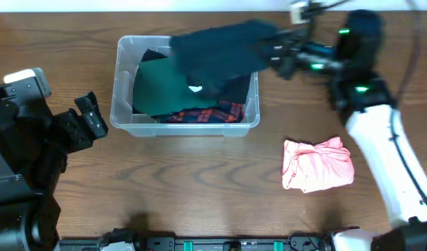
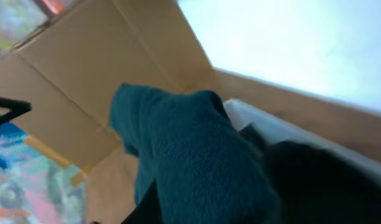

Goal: Pack container
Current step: 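Lay the navy garment over the bin contents and release it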

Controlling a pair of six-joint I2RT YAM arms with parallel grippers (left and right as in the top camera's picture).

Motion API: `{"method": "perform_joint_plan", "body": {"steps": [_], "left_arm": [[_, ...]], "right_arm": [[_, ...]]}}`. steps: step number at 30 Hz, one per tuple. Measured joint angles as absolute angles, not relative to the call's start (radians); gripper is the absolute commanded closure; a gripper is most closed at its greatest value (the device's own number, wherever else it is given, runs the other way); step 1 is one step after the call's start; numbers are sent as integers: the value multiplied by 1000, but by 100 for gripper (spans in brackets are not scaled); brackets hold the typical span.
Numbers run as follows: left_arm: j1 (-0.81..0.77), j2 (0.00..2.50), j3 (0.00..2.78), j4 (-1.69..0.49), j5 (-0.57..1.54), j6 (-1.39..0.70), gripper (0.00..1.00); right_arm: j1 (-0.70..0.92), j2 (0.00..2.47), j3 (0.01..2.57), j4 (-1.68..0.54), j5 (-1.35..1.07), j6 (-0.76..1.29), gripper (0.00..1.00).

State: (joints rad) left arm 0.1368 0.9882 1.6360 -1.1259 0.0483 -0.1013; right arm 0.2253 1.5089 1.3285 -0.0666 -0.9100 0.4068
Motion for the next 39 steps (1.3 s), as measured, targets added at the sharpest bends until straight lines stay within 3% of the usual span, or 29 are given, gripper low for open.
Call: {"method": "perform_joint_plan", "body": {"steps": [7,14,16,24,29,33,39], "left_arm": [[137,988,1636,-1126,48,-101,2],[137,988,1636,-1126,48,-101,2],[137,988,1636,-1126,48,-101,2],[136,989,1636,-1126,49,-101,2],[136,989,1636,-1126,49,-101,2],[136,988,1636,-1126,49,-101,2],[136,988,1636,-1126,49,-101,2]], "right_arm": [[492,1695,1328,-46,-567,601,99],[554,1859,1327,-227,-341,669,98],[553,1865,1327,-244,-316,659,88],[544,1778,1325,-342,-231,484,23],[466,1558,1324,-446,-184,376,12],[284,1364,1329,-558,-169,336,1],[-89,1290,1332,-791,-189,262,1]]}}
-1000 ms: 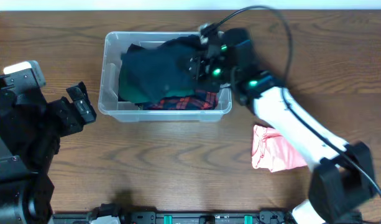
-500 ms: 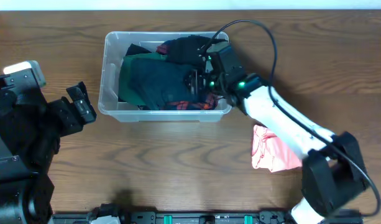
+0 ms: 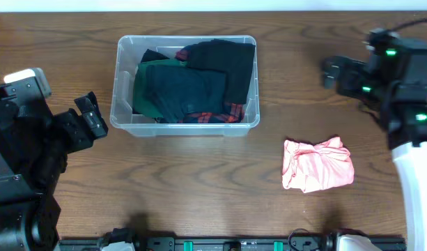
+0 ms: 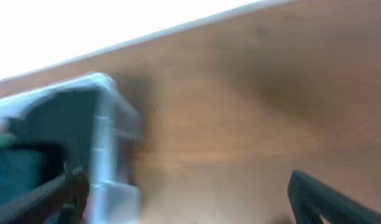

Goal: Pack container
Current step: 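Lay the navy garment over the bin contents and release it, then reach the right gripper to the pink garment and grasp it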

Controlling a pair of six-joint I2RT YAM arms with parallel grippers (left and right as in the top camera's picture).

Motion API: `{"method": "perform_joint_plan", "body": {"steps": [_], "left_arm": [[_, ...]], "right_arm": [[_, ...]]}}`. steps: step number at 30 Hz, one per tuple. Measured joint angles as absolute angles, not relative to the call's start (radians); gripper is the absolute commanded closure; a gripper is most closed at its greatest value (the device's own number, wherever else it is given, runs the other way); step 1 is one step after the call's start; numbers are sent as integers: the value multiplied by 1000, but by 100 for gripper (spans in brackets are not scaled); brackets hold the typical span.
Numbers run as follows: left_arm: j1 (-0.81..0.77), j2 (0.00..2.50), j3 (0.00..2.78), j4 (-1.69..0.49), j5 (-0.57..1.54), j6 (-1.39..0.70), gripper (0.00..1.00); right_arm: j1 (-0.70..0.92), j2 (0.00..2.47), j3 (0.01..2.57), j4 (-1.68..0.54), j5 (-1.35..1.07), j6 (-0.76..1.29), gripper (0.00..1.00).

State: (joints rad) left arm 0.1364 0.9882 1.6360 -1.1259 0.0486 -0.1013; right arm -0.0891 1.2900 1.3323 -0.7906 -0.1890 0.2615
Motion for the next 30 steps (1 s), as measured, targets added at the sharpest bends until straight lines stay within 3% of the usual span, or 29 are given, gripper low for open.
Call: {"method": "perform_joint_plan", "body": {"steps": [4,9,17,26,28,29,30], "left_arm": [[137,988,1636,-1126,48,-101,2],[137,988,1636,-1126,49,-101,2],[137,988,1636,-1126,49,-101,2],[137,988,1636,-1126,48,-101,2],[137,989,1636,-1126,48,-101,2],[137,988,1636,-1126,48,-101,2],[137,988,1636,-1126,48,-101,2]], "right_arm": [[-292,1377,1332,-957,-269,173,1],[-401,1561,1330,-1142,-322,78,1],[-425,1830,1324,-1271,-350,-6,6],[-339,1860,1173,-1172,-349,-20,10],[-330,1860,1134,-1137,-337,-18,15],[-330,1860,1115,-1117,-331,-15,24],[-330,1860,1098,-1095,-321,-12,40]]}}
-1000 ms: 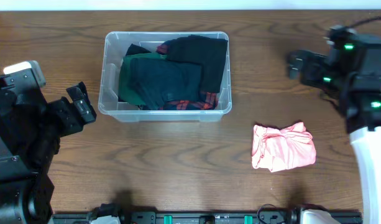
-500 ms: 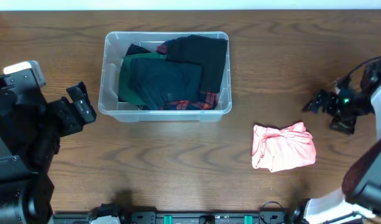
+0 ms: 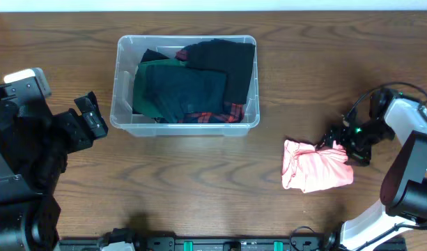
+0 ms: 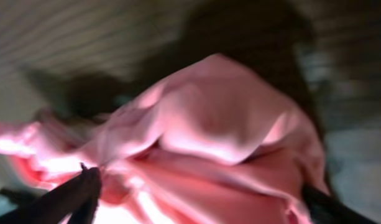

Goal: Pack container
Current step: 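Reach the right gripper to the pink garment and grasp it, then lift the pink garment with the right gripper and drop it into the bin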

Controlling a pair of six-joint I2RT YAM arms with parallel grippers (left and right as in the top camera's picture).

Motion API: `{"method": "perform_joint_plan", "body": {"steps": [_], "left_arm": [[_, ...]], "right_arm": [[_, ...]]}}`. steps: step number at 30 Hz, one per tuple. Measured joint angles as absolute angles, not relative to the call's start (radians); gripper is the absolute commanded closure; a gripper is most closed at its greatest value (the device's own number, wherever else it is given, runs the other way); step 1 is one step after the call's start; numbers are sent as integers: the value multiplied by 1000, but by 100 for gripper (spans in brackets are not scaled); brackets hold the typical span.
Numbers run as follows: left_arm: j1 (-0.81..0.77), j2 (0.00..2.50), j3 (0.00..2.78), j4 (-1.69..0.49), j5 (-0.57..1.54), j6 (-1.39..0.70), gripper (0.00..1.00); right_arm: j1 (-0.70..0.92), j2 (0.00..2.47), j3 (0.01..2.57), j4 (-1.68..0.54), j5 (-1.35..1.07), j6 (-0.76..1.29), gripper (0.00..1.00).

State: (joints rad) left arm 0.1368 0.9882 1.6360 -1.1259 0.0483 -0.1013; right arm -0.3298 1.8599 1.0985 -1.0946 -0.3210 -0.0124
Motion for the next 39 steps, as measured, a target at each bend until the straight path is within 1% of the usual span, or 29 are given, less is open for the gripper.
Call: {"method": "perform_joint_plan", "body": {"steps": [1,2,3,5,6,7,11,14,16,18,21,25,26,30,32,35,39], "left_arm": [[136,988,1636,-1126,48,-101,2],[136,988,1636,-1126,48,-101,2],[137,988,1636,-1126,48,-101,2],[136,988,1636,-1126,48,-101,2],[137,988,1636,-1126,49,-101,2],[137,988,1636,-1126,48,-101,2],[137,988,1636,-1126,48,-101,2],[136,988,1636,-1126,48,-101,2],[136,988,1636,-1126,48,-101,2],[137,988,1636,-1126,48,-101,2],[137,988,1636,-1126,48,-101,2],[136,988,1636,-1126,49,-101,2],[136,988,1636,-1126,48,-101,2],[137,988,1636,-1126,48,-101,2],[136,988,1636,-1126,49,-101,2],[137,988,1636,-1126,48,-101,2],[137,988,1636,-1126,48,-101,2]], "right_arm": [[-331,1860,1089,-1085,-314,-6,50],[-331,1858,1082,-1072,-305,-2,65],[-331,1858,1076,-1063,-304,3,77],[-331,1858,1068,-1052,-319,5,88],[-331,1858,1066,-1051,-333,4,96],[-331,1857,1066,-1051,-350,6,98],[-330,1835,1067,-1052,-458,7,99],[-328,1758,1071,-1029,-587,7,99],[-326,1691,1076,-976,-683,15,99],[-321,1612,1084,-887,-796,47,99],[-297,1501,1093,-705,-947,151,99],[-221,1388,1103,-399,-1062,363,99],[-202,1374,1106,-334,-1077,413,99],[-53,1355,1107,130,-1105,674,99],[39,1354,1111,275,-1094,794,99],[164,1359,1111,377,-1022,913,99],[330,1402,1111,401,-887,1001,99]]}}
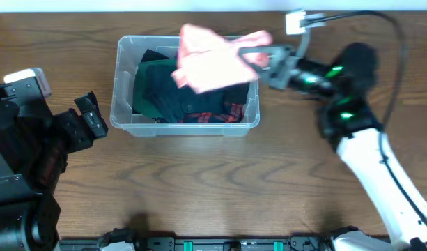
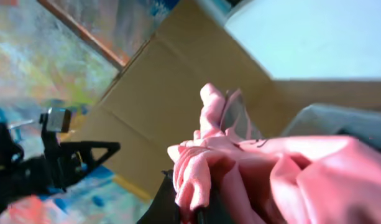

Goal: Pack container
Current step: 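Lift the pink garment with the right gripper and drop it into the bin, then press the pink garment down into the bin with the right gripper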

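A clear plastic container [image 1: 120,84] stands at the table's upper left, holding dark green, black and red-plaid clothes [image 1: 178,97]. A pink cloth [image 1: 210,64] hangs over the container's right half, and my right gripper [image 1: 258,56] is shut on it from the right. In the right wrist view the pink cloth [image 2: 283,174] fills the lower right, bunched between the dark fingers [image 2: 168,202]. My left gripper [image 1: 90,115] sits left of the container, apart from it; its jaws cannot be read.
A white cable box [image 1: 295,21] lies at the table's far edge behind the right arm. The left arm's black base [image 1: 18,146] fills the left side. A cardboard panel [image 2: 159,99] shows in the right wrist view.
The right gripper was down on the pink cloth at the table's lower right. Now it holds that cloth in the air over the container's right half. The left arm has not moved.
The right gripper held a dark teal garment over the container. Then that garment lay in the container and the gripper was open at the far right. Then it was at the pink cloth on the table, and now the pink cloth hangs over the container.
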Controlling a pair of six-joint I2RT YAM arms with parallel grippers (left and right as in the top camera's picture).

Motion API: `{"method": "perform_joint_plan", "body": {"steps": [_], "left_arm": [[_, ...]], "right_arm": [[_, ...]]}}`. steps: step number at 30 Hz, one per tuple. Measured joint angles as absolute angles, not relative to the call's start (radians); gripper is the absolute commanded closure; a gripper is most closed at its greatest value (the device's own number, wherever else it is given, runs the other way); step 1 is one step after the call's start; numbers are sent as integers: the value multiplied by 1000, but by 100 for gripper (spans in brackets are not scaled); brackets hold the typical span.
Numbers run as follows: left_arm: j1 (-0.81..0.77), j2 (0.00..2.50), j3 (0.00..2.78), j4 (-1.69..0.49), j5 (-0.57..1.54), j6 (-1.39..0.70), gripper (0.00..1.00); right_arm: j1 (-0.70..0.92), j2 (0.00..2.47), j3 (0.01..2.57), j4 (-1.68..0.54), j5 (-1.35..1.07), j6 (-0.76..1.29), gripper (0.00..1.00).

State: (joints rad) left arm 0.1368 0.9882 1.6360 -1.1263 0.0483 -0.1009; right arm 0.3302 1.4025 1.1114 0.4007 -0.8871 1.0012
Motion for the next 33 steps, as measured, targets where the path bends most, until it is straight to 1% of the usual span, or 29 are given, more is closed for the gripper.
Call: {"method": "perform_joint_plan", "body": {"steps": [3,6,10,16,18,19,21,23,26,31,33], "left_arm": [[136,988,1636,-1126,48,-101,2],[136,988,1636,-1126,48,-101,2],[137,988,1636,-1126,48,-101,2],[136,988,1636,-1126,48,-101,2],[136,988,1636,-1126,49,-101,2],[137,988,1636,-1126,48,-101,2],[137,988,1636,-1126,48,-101,2],[136,988,1636,-1126,48,-101,2],[137,988,1636,-1126,48,-101,2],[136,988,1636,-1126,49,-101,2],[136,988,1636,-1126,48,-101,2]], "right_arm": [[424,1481,1111,449,-792,1034,99],[489,1587,1111,548,-704,1069,99],[529,1713,1111,634,-594,1100,99],[521,1885,1111,592,-490,1117,99],[506,1929,1111,560,-469,1095,97],[499,1939,1111,544,-459,1080,94],[485,1942,1112,516,-439,1036,80],[478,1942,1116,511,-423,991,56],[472,1941,1118,510,-431,923,31],[458,1902,1117,474,-491,811,16],[447,1866,1117,455,-512,782,15]]}}
